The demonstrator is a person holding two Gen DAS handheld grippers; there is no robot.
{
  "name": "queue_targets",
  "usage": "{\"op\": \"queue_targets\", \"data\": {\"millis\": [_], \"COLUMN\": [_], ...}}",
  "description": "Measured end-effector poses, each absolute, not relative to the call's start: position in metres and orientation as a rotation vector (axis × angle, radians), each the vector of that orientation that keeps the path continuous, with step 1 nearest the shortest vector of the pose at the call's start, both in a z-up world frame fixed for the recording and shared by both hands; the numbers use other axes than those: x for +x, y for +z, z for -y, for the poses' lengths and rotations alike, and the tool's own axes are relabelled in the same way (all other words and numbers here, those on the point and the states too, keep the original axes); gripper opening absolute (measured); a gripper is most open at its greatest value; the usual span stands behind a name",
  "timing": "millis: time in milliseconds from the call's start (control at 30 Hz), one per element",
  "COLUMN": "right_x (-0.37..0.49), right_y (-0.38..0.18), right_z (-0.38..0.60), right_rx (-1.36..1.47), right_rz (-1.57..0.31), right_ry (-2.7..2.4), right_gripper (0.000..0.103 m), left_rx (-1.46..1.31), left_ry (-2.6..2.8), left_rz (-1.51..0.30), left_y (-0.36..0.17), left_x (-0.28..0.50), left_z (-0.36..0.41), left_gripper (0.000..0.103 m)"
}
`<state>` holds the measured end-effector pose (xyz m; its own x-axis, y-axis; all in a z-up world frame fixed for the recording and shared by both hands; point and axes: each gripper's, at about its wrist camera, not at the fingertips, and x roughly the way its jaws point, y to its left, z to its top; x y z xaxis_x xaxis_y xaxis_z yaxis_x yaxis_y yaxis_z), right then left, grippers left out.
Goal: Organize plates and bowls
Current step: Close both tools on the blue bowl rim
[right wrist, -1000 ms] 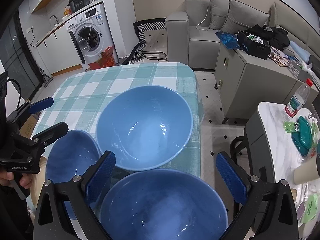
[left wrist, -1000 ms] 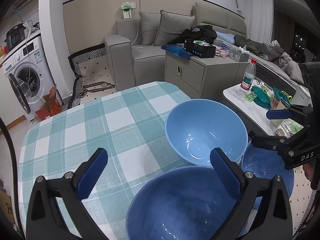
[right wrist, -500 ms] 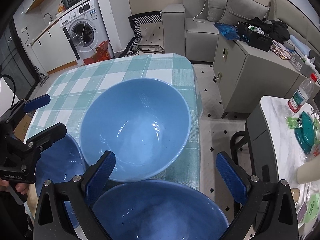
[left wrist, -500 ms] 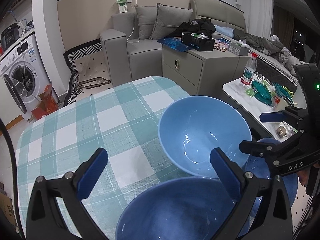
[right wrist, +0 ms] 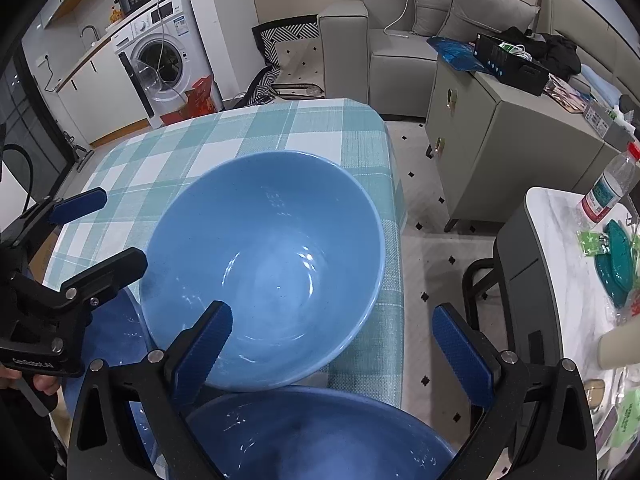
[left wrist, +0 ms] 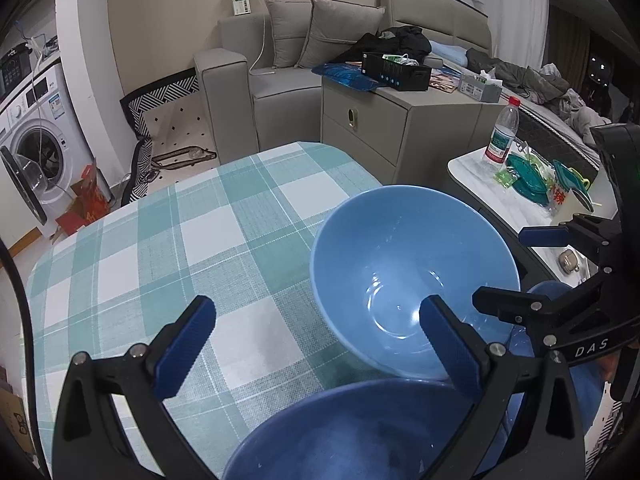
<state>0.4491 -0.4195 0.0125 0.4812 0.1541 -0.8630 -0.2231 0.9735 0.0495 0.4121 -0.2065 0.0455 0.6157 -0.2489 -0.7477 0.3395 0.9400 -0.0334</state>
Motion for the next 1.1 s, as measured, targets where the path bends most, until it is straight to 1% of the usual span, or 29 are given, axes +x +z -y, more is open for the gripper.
{"op": "queue_targets", "data": {"millis": [133,200,233,333,400,433,467,500,533,600,667,733,767,800,833,867,933,967,1000,1033,1100], "right_x": [0.452,0.453,0.454,0.457,0.459,0.459,0.46,0.46,0.46,0.46,0.459,0.459,0.459,0.459,0.459,0.458,0.458,0.458,0.458,0.458,0.458], "right_y": [0.01,0.009,0.008,0.005,0.003,0.002,0.001,0.0,-0.001,-0.001,-0.002,-0.003,-0.003,-0.004,-0.004,-0.005,-0.005,-0.006,-0.006,-0.006,-0.006], "right_z": [0.423,0.424,0.425,0.428,0.429,0.43,0.43,0.429,0.43,0.429,0.428,0.427,0.428,0.428,0.427,0.426,0.424,0.424,0.422,0.421,0.422], "right_rx": [-0.058,-0.053,-0.049,-0.032,-0.022,-0.02,-0.018,-0.016,-0.014,-0.01,-0.01,-0.003,0.006,0.011,0.011,0.011,0.015,0.017,0.013,0.006,0.007], "right_rz": [-1.048,-1.048,-1.051,-1.061,-1.072,-1.073,-1.075,-1.078,-1.079,-1.08,-1.081,-1.086,-1.089,-1.092,-1.093,-1.092,-1.098,-1.1,-1.102,-1.1,-1.101], "right_ry": [0.228,0.227,0.226,0.225,0.221,0.222,0.226,0.23,0.235,0.241,0.242,0.249,0.255,0.26,0.262,0.263,0.268,0.272,0.269,0.263,0.254], "right_gripper": [0.102,0.099,0.098,0.089,0.082,0.081,0.078,0.074,0.072,0.071,0.07,0.066,0.062,0.059,0.059,0.056,0.05,0.046,0.043,0.042,0.038], "left_rx": [0.121,0.121,0.121,0.132,0.127,0.123,0.12,0.116,0.111,0.099,0.093,0.088,0.087,0.085,0.084,0.084,0.084,0.083,0.081,0.081,0.088], "left_ry": [-0.347,-0.354,-0.36,-0.359,-0.361,-0.361,-0.363,-0.365,-0.366,-0.365,-0.368,-0.373,-0.376,-0.38,-0.385,-0.389,-0.397,-0.403,-0.408,-0.411,-0.404], "left_rz": [-0.85,-0.856,-0.862,-0.877,-0.886,-0.888,-0.892,-0.9,-0.909,-0.92,-0.928,-0.936,-0.938,-0.94,-0.941,-0.944,-0.946,-0.949,-0.954,-0.956,-0.954], "left_y": [0.043,0.042,0.041,0.037,0.034,0.033,0.032,0.031,0.03,0.028,0.026,0.024,0.024,0.023,0.023,0.023,0.023,0.022,0.022,0.022,0.023], "left_x": [0.417,0.418,0.419,0.423,0.424,0.424,0.424,0.425,0.425,0.427,0.428,0.428,0.428,0.427,0.427,0.427,0.427,0.426,0.426,0.426,0.426], "left_z": [0.211,0.212,0.213,0.216,0.216,0.216,0.215,0.214,0.214,0.212,0.211,0.211,0.211,0.211,0.211,0.211,0.213,0.214,0.214,0.215,0.216], "left_gripper": [0.101,0.097,0.093,0.086,0.085,0.083,0.074,0.069,0.065,0.061,0.053,0.049,0.047,0.046,0.041,0.038,0.035,0.03,0.029,0.027,0.026]}}
